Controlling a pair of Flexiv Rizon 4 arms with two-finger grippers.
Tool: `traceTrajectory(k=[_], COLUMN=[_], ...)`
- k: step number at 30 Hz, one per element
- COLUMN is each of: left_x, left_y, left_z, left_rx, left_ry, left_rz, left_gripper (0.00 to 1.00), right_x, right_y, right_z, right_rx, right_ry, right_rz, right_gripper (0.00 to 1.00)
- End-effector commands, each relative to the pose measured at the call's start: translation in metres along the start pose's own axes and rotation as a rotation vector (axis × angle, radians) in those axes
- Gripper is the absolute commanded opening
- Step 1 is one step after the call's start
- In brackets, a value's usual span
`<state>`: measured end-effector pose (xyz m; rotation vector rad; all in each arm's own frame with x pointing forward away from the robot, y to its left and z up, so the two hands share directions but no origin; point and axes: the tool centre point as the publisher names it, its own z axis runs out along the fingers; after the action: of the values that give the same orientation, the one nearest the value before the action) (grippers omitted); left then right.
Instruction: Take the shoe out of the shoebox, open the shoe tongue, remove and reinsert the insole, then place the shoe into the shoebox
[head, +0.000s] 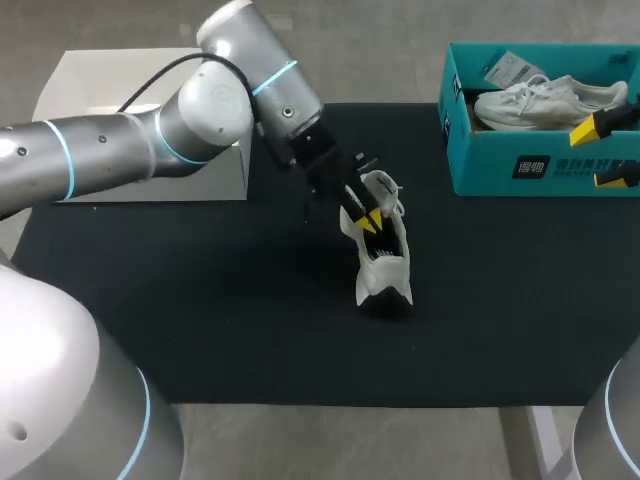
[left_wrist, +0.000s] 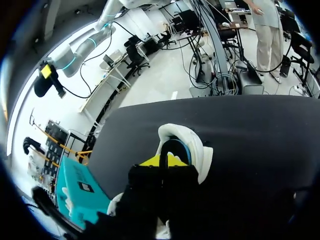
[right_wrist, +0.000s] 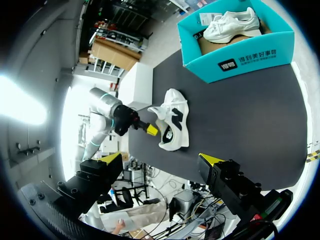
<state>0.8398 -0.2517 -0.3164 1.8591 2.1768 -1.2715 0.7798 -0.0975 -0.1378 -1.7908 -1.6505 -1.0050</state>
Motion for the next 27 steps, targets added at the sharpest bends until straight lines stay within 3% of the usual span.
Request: traceTrajectory(k=[1, 12, 13, 15, 27], left_x=[-0.009, -0.009, -0.007, -0.003, 0.006], left_y=[0.003, 0.003, 0.006, 0.011, 0.021], left_z=[-0.010, -0.010, -0.005, 0.002, 0.017], left_rx=[0.112, 0.112, 0.050, 0.009, -0.015], left_ry=[0.423, 0.423, 0.411, 0.345, 0.344], left_rz=[0.089, 0.089, 0.111, 0.151, 0.200], left_gripper=[0.00, 0.00, 0.00, 0.00, 0.00], right_x=[0.000, 0.000, 0.000, 0.000, 0.000], right_y=[0.000, 0.000, 0.000, 0.000, 0.000], right_z=[0.000, 0.000, 0.000, 0.000, 0.000], right_rx=[-0.001, -0.001, -0.001, -0.001, -0.001], right_ry=[-0.002, -0.002, -0.002, -0.002, -0.002], right_rz=[0.001, 0.001, 0.001, 0.001, 0.001], right_gripper=[1.00, 1.00, 1.00, 1.00, 1.00])
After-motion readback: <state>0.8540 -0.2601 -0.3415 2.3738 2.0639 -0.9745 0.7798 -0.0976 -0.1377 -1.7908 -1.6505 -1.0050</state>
